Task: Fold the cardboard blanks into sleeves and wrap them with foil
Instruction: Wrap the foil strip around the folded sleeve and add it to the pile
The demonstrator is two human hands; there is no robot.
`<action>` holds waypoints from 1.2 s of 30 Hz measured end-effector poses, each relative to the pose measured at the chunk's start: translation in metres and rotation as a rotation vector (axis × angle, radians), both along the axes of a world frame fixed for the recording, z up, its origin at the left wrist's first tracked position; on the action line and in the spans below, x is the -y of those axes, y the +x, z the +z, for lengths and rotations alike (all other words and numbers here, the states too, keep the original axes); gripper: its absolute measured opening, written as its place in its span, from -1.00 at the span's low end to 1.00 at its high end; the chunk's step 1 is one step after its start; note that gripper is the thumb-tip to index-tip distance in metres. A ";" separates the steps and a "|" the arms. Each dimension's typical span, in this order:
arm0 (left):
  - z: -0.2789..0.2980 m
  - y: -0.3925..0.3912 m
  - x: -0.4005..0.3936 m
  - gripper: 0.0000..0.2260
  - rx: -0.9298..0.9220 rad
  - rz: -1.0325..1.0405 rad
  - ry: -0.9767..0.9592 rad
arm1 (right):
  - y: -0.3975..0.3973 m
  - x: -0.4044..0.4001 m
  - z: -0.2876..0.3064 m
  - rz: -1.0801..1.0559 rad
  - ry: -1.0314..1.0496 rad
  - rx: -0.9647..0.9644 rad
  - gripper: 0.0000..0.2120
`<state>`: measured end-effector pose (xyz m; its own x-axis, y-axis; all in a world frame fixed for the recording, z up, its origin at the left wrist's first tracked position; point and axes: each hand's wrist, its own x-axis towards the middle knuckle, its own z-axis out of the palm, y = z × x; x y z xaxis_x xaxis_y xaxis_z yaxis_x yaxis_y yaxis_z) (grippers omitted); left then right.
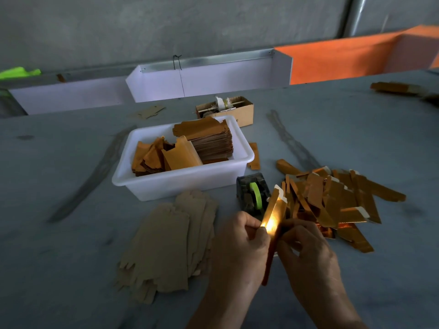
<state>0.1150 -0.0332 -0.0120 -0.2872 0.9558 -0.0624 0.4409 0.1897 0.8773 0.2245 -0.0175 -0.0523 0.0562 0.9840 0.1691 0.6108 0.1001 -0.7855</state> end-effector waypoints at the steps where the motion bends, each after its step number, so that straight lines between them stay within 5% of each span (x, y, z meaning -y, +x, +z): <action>1: 0.000 -0.002 0.000 -0.97 0.025 0.006 -0.016 | 0.003 0.000 0.002 0.008 -0.009 -0.030 -0.90; 10: -0.002 -0.013 0.013 -0.92 0.422 0.034 -0.090 | 0.026 0.015 0.042 0.284 -0.265 -0.528 -0.73; 19: 0.006 -0.016 0.025 -0.92 0.423 -0.017 -0.042 | 0.018 0.012 0.057 0.402 -0.227 -0.322 -0.72; 36: 0.013 -0.014 0.032 -0.89 0.404 -0.050 -0.018 | 0.009 0.009 0.051 0.239 -0.106 -0.101 -0.75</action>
<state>0.1013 -0.0647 0.0009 -0.1888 0.9658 -0.1776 0.0705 0.1937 0.9785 0.2330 -0.0269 -0.0010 -0.1684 0.9832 0.0703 0.4976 0.1464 -0.8550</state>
